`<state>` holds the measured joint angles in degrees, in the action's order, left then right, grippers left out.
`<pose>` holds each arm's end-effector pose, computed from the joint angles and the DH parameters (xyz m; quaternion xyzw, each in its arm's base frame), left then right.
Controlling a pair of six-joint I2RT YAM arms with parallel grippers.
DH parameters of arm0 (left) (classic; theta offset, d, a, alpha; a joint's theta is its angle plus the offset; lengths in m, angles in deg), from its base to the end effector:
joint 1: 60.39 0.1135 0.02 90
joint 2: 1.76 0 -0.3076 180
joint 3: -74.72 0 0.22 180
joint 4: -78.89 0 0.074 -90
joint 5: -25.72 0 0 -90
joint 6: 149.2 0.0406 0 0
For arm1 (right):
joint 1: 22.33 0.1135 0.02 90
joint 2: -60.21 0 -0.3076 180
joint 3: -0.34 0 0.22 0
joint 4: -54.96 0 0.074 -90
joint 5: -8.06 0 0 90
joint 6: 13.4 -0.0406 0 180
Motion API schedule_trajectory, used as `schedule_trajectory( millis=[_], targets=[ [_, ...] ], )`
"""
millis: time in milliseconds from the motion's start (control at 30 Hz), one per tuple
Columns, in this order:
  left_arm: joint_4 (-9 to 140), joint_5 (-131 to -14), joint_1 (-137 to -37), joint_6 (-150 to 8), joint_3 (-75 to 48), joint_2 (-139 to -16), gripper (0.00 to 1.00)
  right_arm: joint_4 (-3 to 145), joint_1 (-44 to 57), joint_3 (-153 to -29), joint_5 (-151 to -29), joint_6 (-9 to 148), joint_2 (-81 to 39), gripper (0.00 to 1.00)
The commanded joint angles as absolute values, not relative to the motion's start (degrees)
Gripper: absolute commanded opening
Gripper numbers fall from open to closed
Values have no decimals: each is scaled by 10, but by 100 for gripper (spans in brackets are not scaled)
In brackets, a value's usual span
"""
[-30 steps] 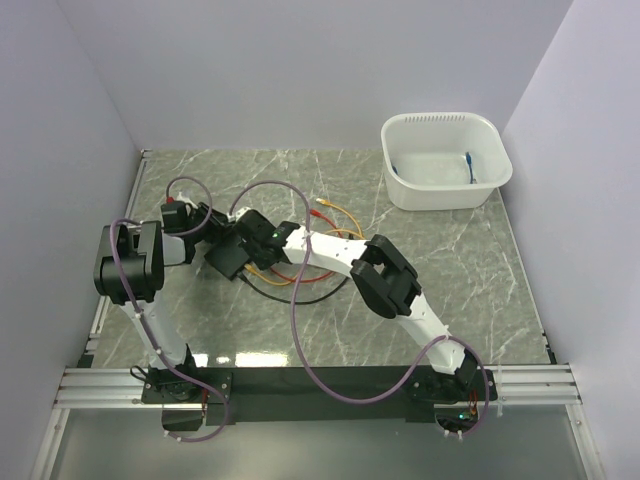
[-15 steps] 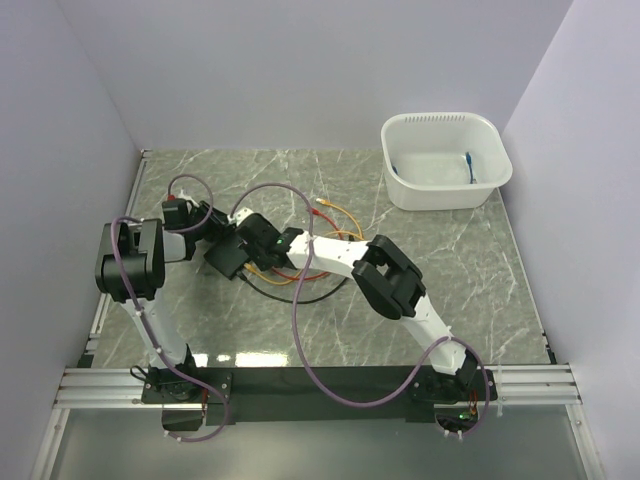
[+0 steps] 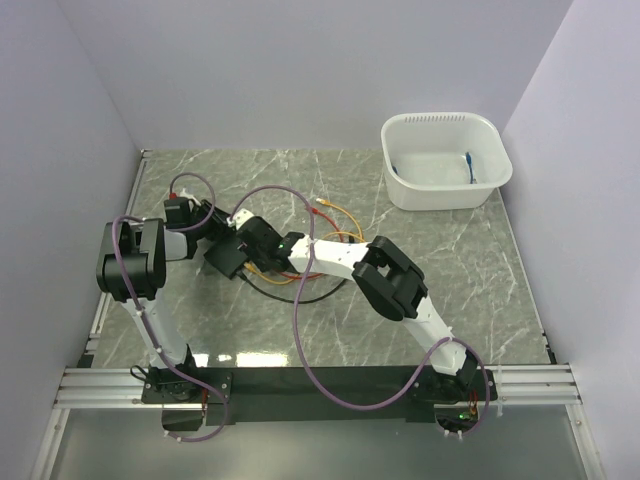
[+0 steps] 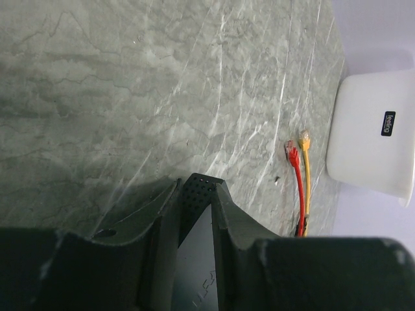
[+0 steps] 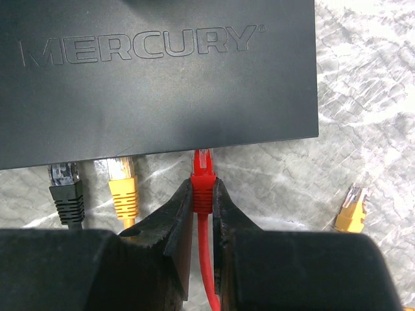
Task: Insert the plug into the switch port
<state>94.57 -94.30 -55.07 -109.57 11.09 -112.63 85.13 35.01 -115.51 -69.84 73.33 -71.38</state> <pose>0.3722 0.0143 0.1823 -0.2819 0.8044 -0.3894 0.3489 0.2851 0.4290 0.2022 -0.3837 0.8390 0.1040 0.3715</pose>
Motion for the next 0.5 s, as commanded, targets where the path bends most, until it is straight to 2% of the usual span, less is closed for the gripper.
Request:
schedule_trajectory(
  millis=[0,267,467],
  targets=[
    [906,-974,-578,-1099,117,-1136,30,764,349,-1152,-674,749,-703,0],
    [922,-970,-600,-1118,132,-1145,30,709,344,-1101,-663,739,-679,0],
    [926,-955,-638,-1126,149,-1147,30,681,335,-1109,-676,732,-683,0]
  ],
)
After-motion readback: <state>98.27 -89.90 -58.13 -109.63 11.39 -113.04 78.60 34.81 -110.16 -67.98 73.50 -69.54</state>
